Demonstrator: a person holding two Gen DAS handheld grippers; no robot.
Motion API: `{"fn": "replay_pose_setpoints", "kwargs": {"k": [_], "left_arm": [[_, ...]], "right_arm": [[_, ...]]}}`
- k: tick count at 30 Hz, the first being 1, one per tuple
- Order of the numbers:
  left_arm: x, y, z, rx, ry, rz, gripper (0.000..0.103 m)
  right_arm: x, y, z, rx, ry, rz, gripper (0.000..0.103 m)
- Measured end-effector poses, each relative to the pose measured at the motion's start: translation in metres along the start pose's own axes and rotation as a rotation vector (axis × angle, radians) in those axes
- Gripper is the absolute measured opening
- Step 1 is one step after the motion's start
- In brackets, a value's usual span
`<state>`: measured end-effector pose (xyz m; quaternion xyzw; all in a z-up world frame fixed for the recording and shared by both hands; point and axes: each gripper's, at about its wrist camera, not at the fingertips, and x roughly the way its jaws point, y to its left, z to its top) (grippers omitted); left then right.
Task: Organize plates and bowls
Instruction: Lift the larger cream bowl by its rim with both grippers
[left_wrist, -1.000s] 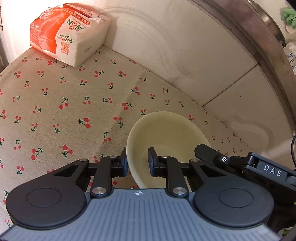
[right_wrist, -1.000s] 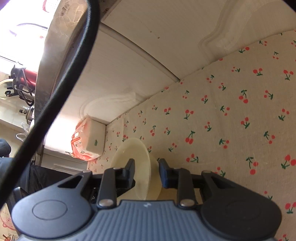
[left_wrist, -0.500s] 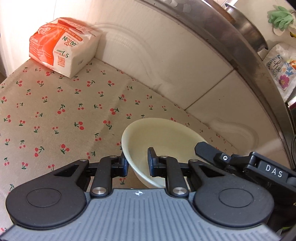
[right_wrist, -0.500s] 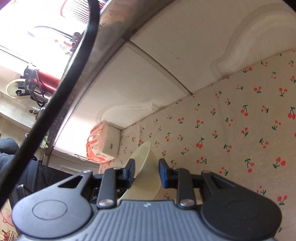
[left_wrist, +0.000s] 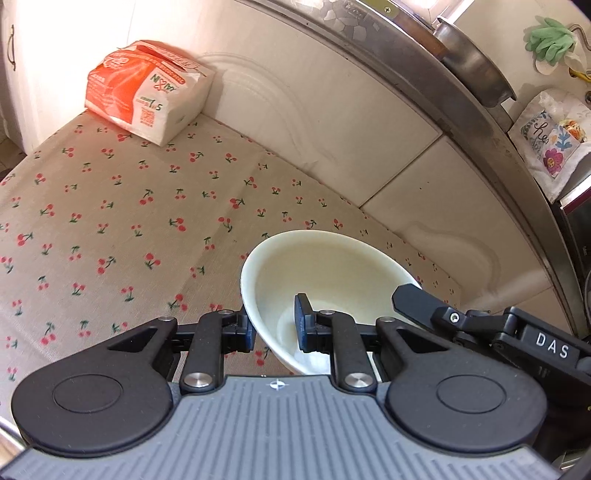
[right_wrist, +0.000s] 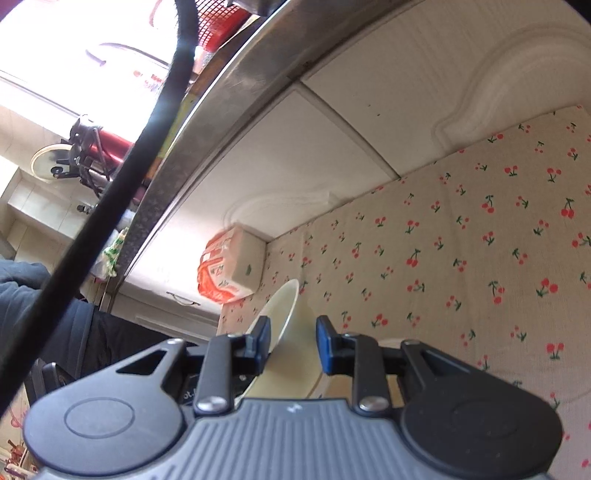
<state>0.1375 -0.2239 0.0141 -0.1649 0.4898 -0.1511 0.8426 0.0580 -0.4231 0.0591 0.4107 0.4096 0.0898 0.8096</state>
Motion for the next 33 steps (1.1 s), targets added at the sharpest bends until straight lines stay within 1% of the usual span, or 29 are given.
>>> {"fn": "replay_pose_setpoints", "kwargs": {"k": [5,15,19,25,33], "left_arm": [[-0.021,0.003,-0.015,-0.006,-0.008,0.002,0.02],[-0.046,0.001,-0.036,-0.023,-0.007,-0.004,0.02],[-0.058,0.001,-0.048,-0.028,0.005,-0.014,0.02],[-0.076,0.0,-0.068,-0.021,0.018,-0.021,0.02],[-0.098,-0.003,-0.094,0.016,0.042,-0.027,0.02]], "right_arm": [[-0.007,0.005,-0.01,-0.008,0.014,0.005,0.026],[-0.023,0.007,-0.024,-0.004,0.027,0.016,0.025],[-0.033,0.006,-0.032,0.003,0.031,0.021,0.025],[-0.048,0.003,-0.047,0.02,0.055,0.019,0.025],[-0.066,-0.003,-0.066,0.035,0.084,0.019,0.025]]}}
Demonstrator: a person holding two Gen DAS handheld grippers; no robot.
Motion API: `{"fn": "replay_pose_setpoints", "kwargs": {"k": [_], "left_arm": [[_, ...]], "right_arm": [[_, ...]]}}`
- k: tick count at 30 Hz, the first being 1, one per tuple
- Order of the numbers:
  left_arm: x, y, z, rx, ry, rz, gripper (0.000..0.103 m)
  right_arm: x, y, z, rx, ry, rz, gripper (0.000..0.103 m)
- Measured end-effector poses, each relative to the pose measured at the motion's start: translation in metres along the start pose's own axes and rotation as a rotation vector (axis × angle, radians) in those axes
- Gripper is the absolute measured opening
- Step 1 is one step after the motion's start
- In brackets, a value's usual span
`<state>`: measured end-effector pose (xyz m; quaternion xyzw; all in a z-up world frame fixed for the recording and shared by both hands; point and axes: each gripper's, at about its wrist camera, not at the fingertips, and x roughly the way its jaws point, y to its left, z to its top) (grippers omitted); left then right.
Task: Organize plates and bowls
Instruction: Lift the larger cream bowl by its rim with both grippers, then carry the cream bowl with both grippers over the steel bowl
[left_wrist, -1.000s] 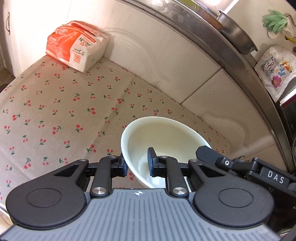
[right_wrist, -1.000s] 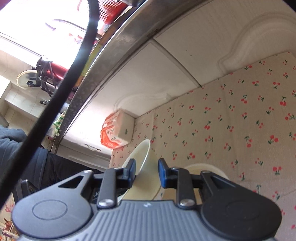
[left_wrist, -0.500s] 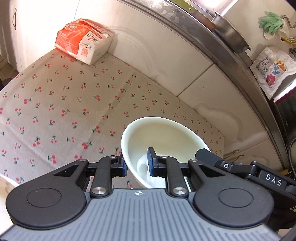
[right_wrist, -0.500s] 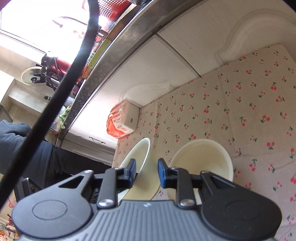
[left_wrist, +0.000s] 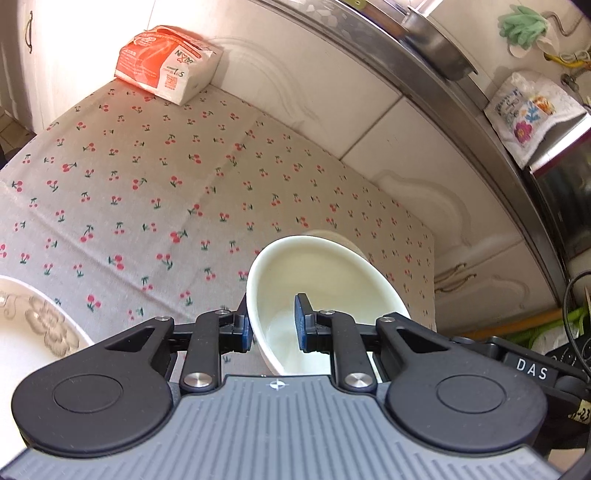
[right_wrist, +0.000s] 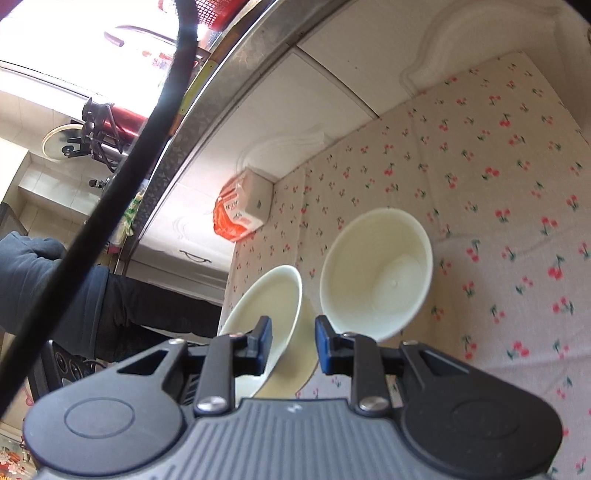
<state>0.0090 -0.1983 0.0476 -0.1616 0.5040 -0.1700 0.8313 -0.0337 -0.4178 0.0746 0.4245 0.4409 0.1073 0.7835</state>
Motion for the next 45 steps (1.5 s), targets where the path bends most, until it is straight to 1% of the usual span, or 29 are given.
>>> {"fn": "replay_pose_setpoints", "kwargs": {"k": [6,10,20,24,27,30,39,45], "left_arm": [[-0.007,-0.006,-0.015,0.044,0.023,-0.011,0.02],[-0.006,-0.006,-0.023,0.056,0.047,-0.015,0.02],[-0.015,-0.011,-0.055,0.097,0.093,0.007,0.02],[-0.014,-0.012,-0.067,0.121,0.121,0.019,0.02],[-0.013,-0.012,-0.074,0.129,0.131,0.028,0.02],[-0.011,-0.015,-0.079,0.143,0.131,0.043,0.02],[-0.009,-0.024,-0.092,0.176,0.144,0.067,0.021],[-0.003,-0.027,-0.103,0.189,0.168,0.079,0.021]], "right_arm": [[-0.011,-0.005,-0.009,-0.008,0.018,-0.008,0.025],[-0.018,-0.007,-0.014,-0.01,0.033,-0.013,0.025],[-0.035,-0.008,-0.031,-0.083,0.091,-0.023,0.025],[-0.042,-0.011,-0.04,-0.091,0.115,-0.02,0.025],[-0.047,-0.012,-0.044,-0.096,0.131,-0.009,0.025],[-0.048,-0.012,-0.048,-0.121,0.156,-0.024,0.025],[-0.054,-0.021,-0.059,-0.11,0.214,-0.002,0.025],[-0.057,-0.03,-0.071,-0.084,0.248,-0.008,0.025]]}}
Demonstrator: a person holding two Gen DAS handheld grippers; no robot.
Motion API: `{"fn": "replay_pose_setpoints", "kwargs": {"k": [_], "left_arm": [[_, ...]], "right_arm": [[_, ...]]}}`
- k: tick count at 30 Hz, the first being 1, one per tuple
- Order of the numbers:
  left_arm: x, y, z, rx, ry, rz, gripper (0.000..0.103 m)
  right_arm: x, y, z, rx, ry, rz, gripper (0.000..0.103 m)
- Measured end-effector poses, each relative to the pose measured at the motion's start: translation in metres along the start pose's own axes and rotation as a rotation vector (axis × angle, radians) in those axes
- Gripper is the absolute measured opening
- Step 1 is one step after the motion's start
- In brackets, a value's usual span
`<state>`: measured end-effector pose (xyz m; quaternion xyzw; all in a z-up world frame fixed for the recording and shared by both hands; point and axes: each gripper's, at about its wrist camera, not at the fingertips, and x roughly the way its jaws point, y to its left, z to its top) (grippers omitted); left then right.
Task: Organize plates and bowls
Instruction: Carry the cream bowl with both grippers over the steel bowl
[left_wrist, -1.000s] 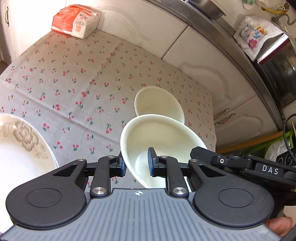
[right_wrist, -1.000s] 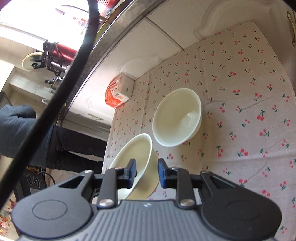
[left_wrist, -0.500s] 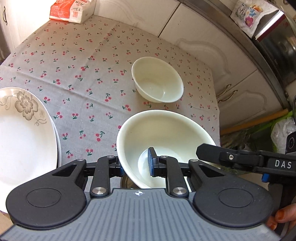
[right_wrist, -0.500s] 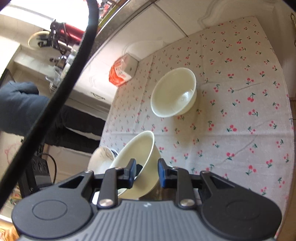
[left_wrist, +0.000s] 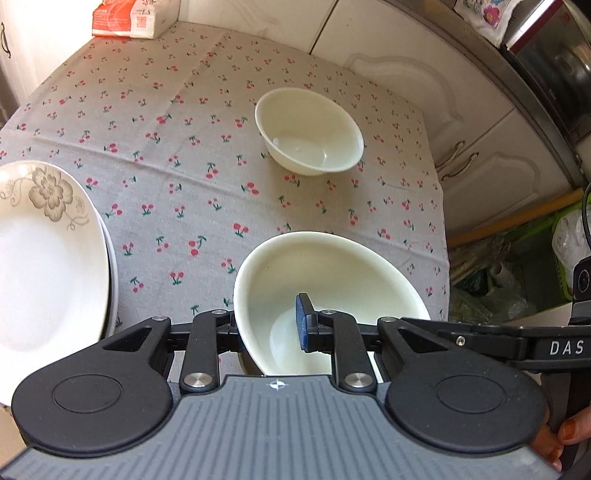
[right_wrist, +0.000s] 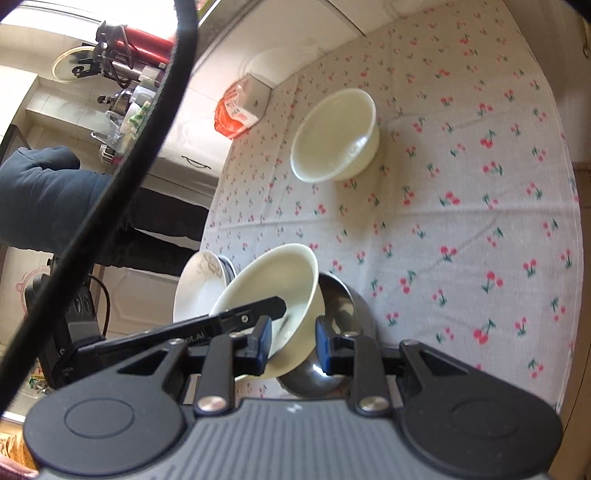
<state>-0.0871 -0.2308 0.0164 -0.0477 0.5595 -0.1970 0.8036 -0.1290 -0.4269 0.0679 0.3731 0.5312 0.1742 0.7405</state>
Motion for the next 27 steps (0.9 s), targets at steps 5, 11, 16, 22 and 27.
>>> {"fn": "replay_pose_setpoints", "kwargs": {"k": [5,11,16,22,27], "left_arm": [[0.003,-0.003,-0.003,0.022,0.005,0.012,0.021],[0.007,-0.006,-0.008,0.033,0.005,0.021,0.021],[0.015,-0.005,-0.014,0.032,0.023,0.035,0.021],[0.021,-0.004,-0.017,0.037,0.021,0.041,0.021],[0.023,-0.004,-0.018,0.051,0.015,0.037,0.022]], "right_arm": [[-0.002,-0.004,-0.009,0.011,0.014,0.004,0.025],[-0.006,-0.006,-0.015,0.014,0.009,0.01,0.025],[-0.003,-0.011,-0.017,0.023,0.002,0.002,0.025],[0.001,-0.014,-0.017,0.019,-0.017,-0.01,0.025],[0.003,-0.012,-0.017,-0.012,-0.023,-0.036,0.026]]}}
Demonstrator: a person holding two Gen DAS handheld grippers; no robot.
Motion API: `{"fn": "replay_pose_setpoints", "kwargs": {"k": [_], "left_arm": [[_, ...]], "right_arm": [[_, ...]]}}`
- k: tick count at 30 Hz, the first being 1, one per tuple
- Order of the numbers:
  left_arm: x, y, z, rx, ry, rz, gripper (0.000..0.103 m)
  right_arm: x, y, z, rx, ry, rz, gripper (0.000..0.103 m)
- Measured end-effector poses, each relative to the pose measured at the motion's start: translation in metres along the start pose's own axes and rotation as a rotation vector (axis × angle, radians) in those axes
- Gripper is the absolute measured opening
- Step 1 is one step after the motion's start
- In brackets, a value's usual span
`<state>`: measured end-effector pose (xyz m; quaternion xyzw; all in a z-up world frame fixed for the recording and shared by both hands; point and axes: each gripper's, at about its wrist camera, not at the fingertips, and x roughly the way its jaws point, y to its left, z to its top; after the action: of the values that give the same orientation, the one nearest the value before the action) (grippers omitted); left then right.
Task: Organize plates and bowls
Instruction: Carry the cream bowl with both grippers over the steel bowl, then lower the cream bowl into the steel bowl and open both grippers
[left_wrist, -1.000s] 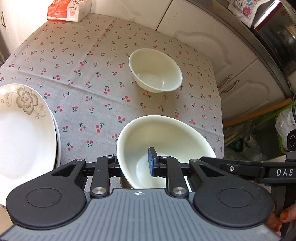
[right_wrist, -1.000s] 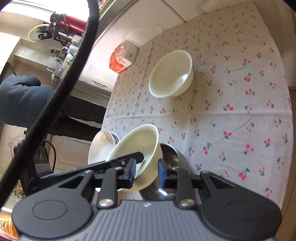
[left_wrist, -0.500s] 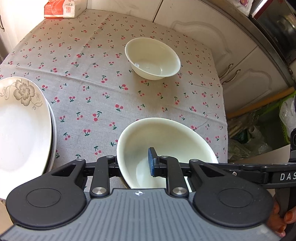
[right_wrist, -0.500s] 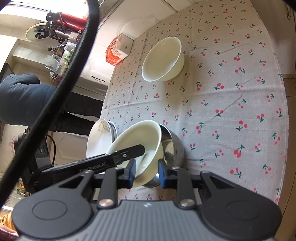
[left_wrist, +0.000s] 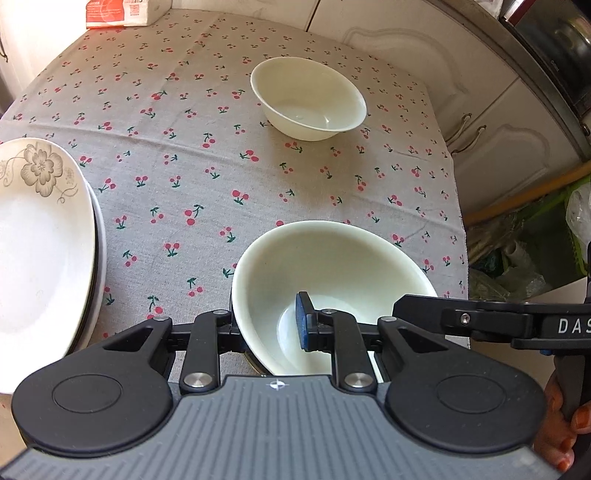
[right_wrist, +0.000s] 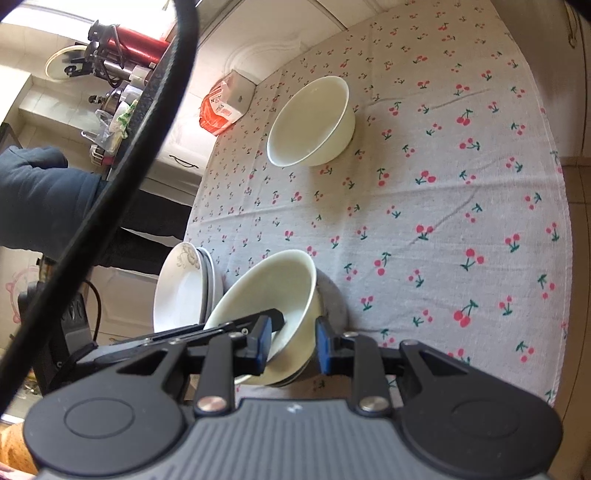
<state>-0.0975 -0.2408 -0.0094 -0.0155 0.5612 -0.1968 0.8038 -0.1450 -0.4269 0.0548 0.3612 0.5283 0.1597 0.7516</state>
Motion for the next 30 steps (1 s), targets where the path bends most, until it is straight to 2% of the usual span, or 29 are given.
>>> {"fn": "replay_pose_setpoints", "kwargs": {"k": [7,11,15,19,21,25,27,30], "left_arm": [[-0.003,0.005,0.001,-0.004,0.016,-0.019,0.036],[-0.007,0.007,0.001,0.008,0.019,-0.047,0.064],[-0.009,0.007,0.0,0.031,0.011,-0.07,0.079],[-0.006,0.004,0.001,0.065,0.023,-0.093,0.081],[-0.005,0.002,0.001,0.093,0.033,-0.108,0.086],[-0.005,0.0,0.002,0.139,0.051,-0.123,0.092],[-0.007,0.0,0.003,0.157,0.049,-0.132,0.1],[-0.01,-0.001,0.004,0.199,0.054,-0.14,0.101]], "right_arm": [[0.004,-0.001,-0.003,-0.003,0.021,-0.01,0.027],[0.005,-0.003,-0.005,0.007,0.015,-0.017,0.027],[0.006,-0.005,-0.006,0.019,0.016,-0.031,0.027],[0.008,-0.006,-0.007,0.048,0.016,-0.025,0.027],[0.008,-0.006,-0.008,0.056,0.007,-0.026,0.027],[0.007,-0.009,-0.009,0.086,-0.005,-0.036,0.029],[0.007,-0.013,-0.009,0.119,-0.012,-0.035,0.033],[0.007,-0.017,-0.01,0.145,-0.016,-0.045,0.034]]}}
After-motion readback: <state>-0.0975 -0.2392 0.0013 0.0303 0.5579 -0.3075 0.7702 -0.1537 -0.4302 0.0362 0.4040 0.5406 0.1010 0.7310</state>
